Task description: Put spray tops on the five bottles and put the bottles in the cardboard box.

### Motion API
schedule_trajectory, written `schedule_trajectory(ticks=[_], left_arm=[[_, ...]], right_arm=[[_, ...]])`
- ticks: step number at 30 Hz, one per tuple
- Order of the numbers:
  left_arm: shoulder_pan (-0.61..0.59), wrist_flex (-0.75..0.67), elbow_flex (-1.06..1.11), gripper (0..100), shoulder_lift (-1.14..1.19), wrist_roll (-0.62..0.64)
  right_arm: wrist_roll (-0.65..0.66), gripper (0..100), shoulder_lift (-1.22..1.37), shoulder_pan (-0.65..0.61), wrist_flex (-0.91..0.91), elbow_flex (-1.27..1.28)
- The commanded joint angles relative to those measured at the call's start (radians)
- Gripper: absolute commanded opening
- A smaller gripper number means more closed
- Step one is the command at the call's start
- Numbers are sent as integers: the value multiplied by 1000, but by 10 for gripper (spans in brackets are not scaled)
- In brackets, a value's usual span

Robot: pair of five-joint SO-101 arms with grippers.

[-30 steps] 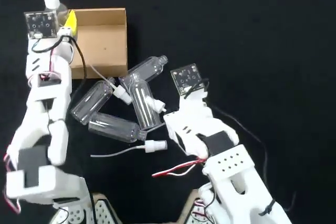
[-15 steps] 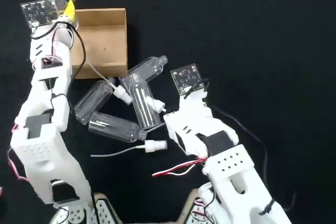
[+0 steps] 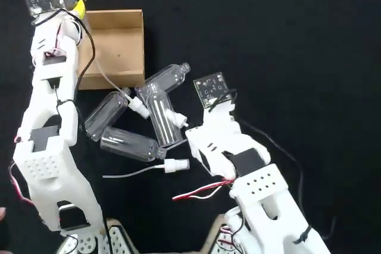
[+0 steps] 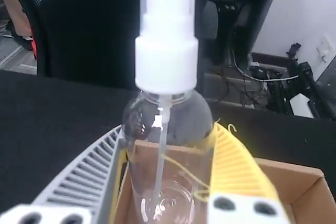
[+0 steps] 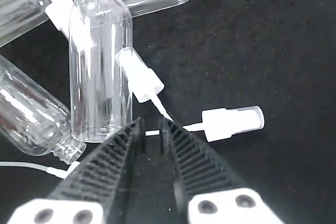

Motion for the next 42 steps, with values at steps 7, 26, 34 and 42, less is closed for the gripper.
schedule_trajectory(ticks=[7, 26, 34, 42], left_arm=[[-5, -58, -71, 149, 63, 3], [-13, -256, -88, 149, 186, 3], [-12, -249, -231, 149, 313, -66], [-15, -255, -245, 149, 350, -74]], right_arm=[[11, 60, -12, -9, -21, -4], [11, 60, -12, -9, -21, -4], [11, 60, -12, -9, -21, -4], [11, 60, -12, -9, -21, -4]])
